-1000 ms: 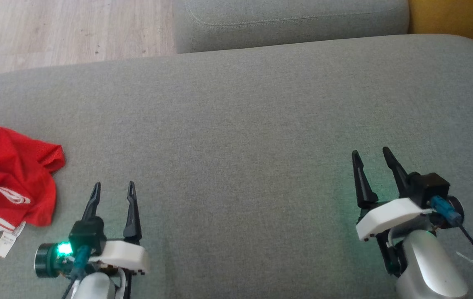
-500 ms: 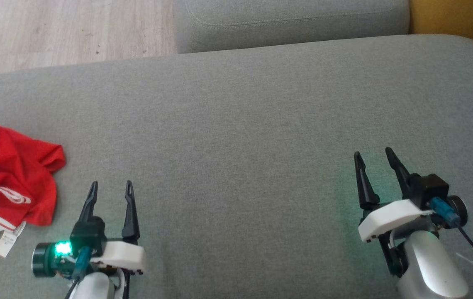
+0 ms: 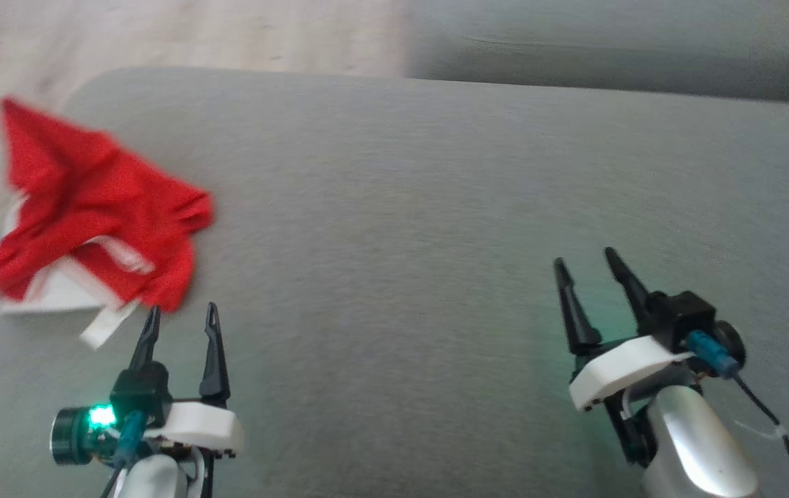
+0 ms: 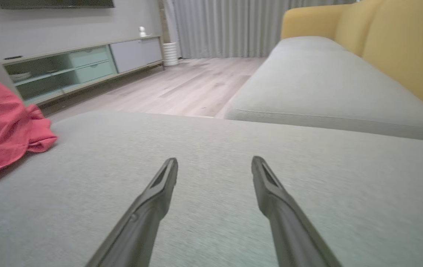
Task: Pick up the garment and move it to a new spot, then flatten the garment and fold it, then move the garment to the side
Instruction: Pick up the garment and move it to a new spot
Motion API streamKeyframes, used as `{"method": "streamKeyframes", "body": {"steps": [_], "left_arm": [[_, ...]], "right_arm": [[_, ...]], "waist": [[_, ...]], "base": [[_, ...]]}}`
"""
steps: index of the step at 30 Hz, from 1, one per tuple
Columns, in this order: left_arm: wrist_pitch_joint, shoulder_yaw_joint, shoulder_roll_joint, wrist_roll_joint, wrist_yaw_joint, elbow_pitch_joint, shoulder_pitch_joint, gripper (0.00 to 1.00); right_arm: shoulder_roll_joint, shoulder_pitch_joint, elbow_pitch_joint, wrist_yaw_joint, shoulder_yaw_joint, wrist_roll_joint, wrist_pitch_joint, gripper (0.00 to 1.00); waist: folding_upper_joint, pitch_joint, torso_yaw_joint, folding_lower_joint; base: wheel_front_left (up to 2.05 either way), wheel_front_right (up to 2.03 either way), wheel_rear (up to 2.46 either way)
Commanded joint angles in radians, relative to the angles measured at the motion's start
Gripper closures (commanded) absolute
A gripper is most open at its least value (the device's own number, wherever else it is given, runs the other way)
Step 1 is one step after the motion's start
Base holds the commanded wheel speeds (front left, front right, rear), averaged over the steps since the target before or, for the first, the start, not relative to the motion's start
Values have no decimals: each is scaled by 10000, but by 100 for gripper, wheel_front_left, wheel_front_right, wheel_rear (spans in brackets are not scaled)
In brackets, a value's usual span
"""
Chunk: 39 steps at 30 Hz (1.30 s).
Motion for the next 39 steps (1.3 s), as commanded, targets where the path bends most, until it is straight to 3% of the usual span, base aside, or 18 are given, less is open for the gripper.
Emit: {"method": "streamKeyframes", "body": {"steps": [1, 4, 9, 16, 18, 28, 33, 39], "left_arm": [[-95, 397, 120, 74, 26, -265, -248, 0], [-95, 549, 101, 12, 80, -378, -175, 0], [-95, 796, 72, -71, 112, -538, -18, 0], [-95, 1117, 178, -114, -10, -1163, -557, 0], [-95, 1405, 565, -139, -163, -1182, -1240, 0], [59, 1815, 2514, -158, -715, 2100, -4766, 0], [396, 1805, 3201, -157, -872, 3507, -5917, 0], [1079, 1862, 3516, -175, -481, 4784, -6636, 0]], "right_arm": [[-20, -306, -328, -6, 432, 130, -136, 0], [-20, -374, -311, -6, 741, 323, -136, 0], [-20, -403, -216, -6, 960, 450, -136, 0], [-20, -513, -114, -6, 814, 279, -136, 0], [-20, -675, -126, -6, 773, 146, -136, 0], [-33, -1407, -476, -6, 813, -271, -136, 0], [-210, -1671, -752, -6, 833, -333, -136, 0], [-335, -1810, -846, -6, 759, -283, -136, 0]], "waist": [[0, -24, 1230, 0], [0, 6, 1829, 0], [0, 133, 2241, 0], [0, 585, 2111, 0], [0, 949, 1850, 0], [0, 2428, 612, 0], [0, 3070, 176, 0], [0, 3471, -45, 0]], "base": [[0, 0, 0], [0, 0, 0], [0, 0, 0], [0, 0, 0], [0, 0, 0], [0, 0, 0], [0, 0, 0], [0, 0, 0]]}}
